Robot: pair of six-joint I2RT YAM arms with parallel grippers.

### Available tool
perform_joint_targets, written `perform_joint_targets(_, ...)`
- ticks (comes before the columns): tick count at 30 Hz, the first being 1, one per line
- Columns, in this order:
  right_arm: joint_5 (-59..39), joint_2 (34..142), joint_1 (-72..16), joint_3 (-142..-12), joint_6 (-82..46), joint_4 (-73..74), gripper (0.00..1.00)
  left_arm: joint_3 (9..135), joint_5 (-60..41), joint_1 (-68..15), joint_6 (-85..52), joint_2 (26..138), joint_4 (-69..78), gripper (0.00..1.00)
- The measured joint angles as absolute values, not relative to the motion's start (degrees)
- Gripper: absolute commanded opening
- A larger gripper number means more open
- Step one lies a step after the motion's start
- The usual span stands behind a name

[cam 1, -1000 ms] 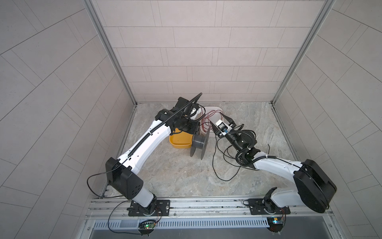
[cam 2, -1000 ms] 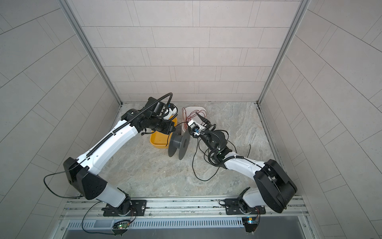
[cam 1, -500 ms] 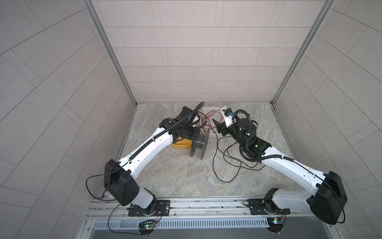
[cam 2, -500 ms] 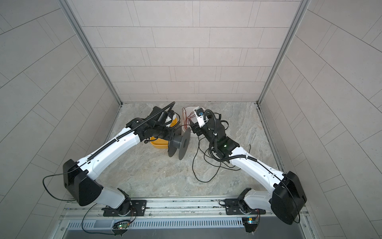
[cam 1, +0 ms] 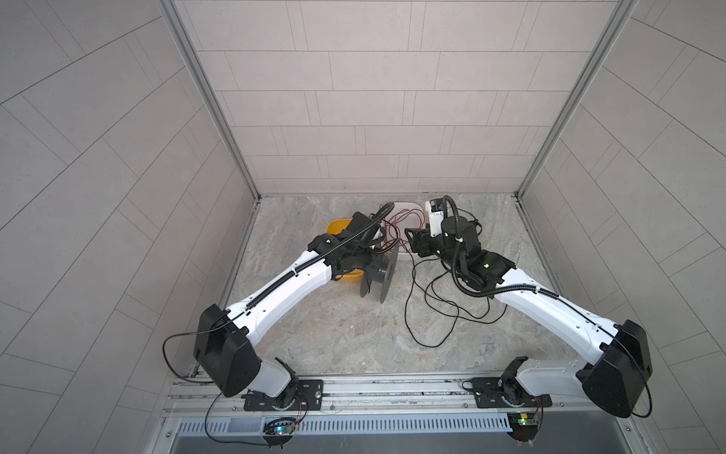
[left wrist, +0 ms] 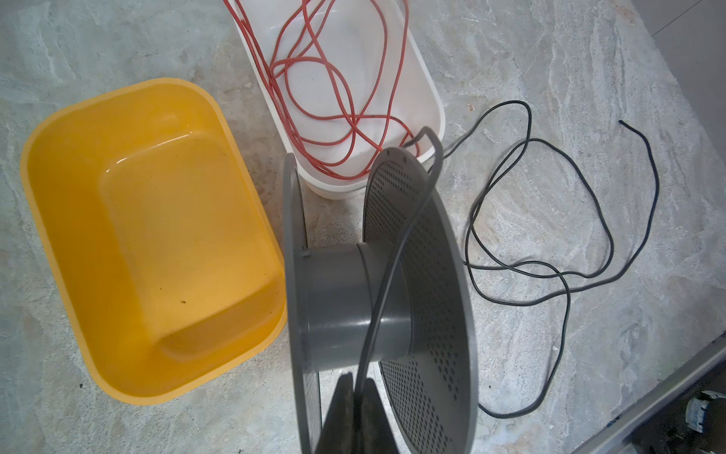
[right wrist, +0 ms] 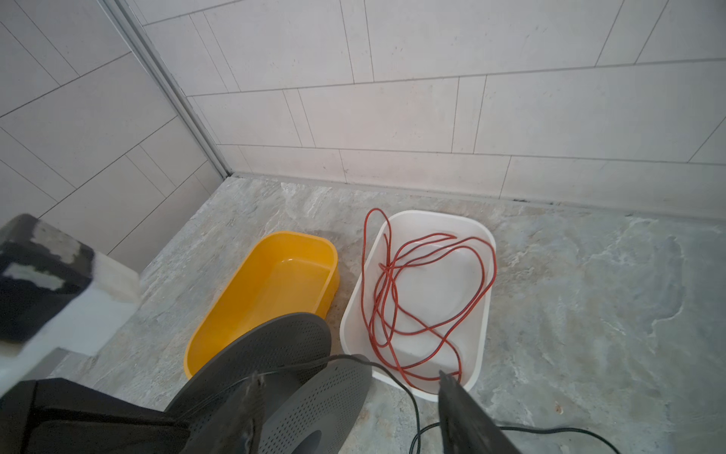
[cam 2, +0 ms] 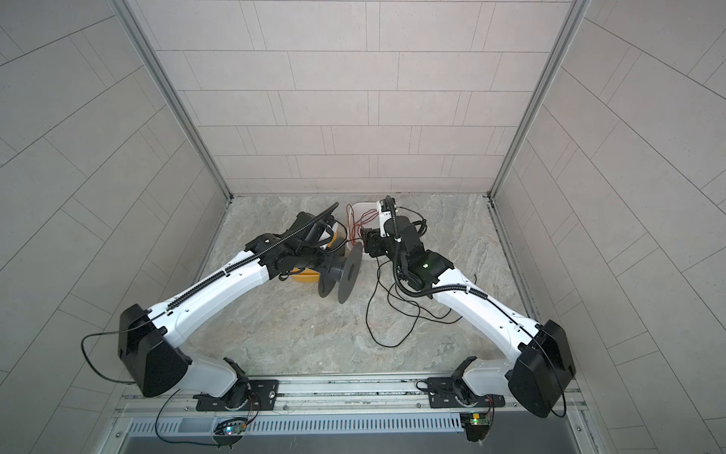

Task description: Wrap the cables

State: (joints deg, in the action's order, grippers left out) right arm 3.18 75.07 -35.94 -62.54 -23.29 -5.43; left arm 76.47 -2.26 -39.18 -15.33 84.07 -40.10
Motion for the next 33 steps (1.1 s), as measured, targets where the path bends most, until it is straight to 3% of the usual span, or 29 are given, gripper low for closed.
perform_joint_targets(15,-6.9,76.1,-34.8,-61.3,-28.9,-7.0,0.64,76.5,2.8,-41.6,-15.4,84.4,-40.2,0.04)
perform_joint_targets(24,-16.1,75.2,-34.1,-55.8,-44.2,3.5,0.63,76.3,4.0,-41.6,-14.5,80.6,-38.7,0.04)
perform_joint_targets(33,-20.6,80.9,-34.1,-55.0,-58.7,16.4,0.59,75.7,3.1,-41.6,-14.1,80.2,-37.4,0.03)
